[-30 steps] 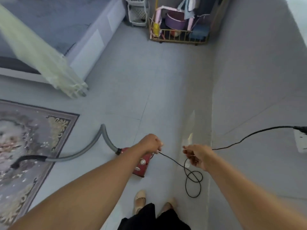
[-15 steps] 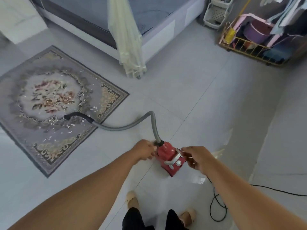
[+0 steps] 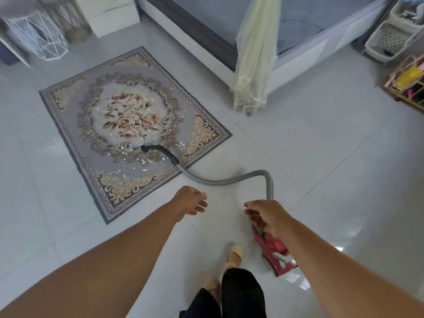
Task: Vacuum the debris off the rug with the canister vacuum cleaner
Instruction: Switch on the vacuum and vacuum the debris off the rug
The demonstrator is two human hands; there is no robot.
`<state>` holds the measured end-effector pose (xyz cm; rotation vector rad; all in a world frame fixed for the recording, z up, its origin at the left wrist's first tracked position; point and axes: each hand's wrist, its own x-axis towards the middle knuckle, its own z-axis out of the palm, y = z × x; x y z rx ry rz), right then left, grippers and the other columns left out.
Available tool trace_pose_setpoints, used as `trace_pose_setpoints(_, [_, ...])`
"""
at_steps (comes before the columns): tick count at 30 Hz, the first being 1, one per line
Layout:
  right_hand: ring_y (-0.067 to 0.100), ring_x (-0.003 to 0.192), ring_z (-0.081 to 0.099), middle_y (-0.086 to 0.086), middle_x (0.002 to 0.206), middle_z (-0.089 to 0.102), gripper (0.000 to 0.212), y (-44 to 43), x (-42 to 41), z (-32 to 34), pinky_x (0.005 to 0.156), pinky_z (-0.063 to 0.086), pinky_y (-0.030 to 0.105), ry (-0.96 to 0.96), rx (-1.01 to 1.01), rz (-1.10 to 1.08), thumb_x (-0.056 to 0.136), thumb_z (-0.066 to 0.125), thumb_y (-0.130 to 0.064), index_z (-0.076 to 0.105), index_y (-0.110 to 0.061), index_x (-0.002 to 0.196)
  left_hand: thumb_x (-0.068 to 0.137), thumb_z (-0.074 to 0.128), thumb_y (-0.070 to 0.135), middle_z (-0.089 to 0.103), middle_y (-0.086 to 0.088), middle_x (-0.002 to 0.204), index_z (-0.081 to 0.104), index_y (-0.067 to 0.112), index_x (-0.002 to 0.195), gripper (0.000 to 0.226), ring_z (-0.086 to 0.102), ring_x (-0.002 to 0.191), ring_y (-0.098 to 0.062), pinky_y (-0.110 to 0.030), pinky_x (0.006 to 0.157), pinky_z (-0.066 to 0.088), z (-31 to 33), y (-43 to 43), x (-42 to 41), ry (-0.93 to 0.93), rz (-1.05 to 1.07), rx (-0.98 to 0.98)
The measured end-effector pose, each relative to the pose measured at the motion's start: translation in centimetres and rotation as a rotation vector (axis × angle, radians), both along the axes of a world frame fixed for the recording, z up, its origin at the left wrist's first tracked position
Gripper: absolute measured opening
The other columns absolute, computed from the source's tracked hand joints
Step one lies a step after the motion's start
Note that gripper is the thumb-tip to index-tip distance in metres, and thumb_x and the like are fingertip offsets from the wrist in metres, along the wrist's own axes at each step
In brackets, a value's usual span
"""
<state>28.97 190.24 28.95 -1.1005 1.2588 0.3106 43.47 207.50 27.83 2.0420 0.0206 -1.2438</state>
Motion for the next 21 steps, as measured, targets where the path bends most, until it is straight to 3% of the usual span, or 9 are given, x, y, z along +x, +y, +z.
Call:
trace_pose_setpoints(5, [0.012,0.063,0.059,0.007,0.080,0.069,0.013,-0.7,6.2,-2.7,0.053,0.044,0.022,0.024,-0.017,0.061,0.093,0.059,-0.010,0.069,-0.004,0.100,0.097,0.054,0.019,0.073,-0.010,0.090,0.065,0.005,0.101,0.019,0.069,0.076,-0.021,-0.025,0.064,0.050,-1.0,1.0,5.6,-0.003,0.067,0.002])
trace_pose_setpoints(10, [0.013,0.066,0.060,0.007,0.081,0.069,0.013,-0.6,11.6,-5.6,0.056,0.046,0.022,0.033,-0.027,0.096,0.093,0.060,-0.010,0.069,-0.003,0.099,0.097,0.053,0.018,0.073,-0.010,0.094,0.065,0.005,0.103,0.019,0.069,0.078,-0.021,-0.027,0.068,0.050,-2.7,1.1,11.1,-0.005,0.089,0.027])
trace_pose_setpoints(21, [0.010,0.063,0.060,0.004,0.077,0.068,0.011,-0.9,12.9,-13.1,0.055,0.047,0.020,0.123,-0.102,-0.049,0.094,0.062,-0.012,0.066,-0.012,0.083,0.097,0.053,0.018,0.072,-0.010,0.095,0.064,0.004,0.106,0.020,0.069,0.079,-0.021,-0.026,0.068,0.051,-9.9,-3.4,16.3,0.048,-0.155,0.070])
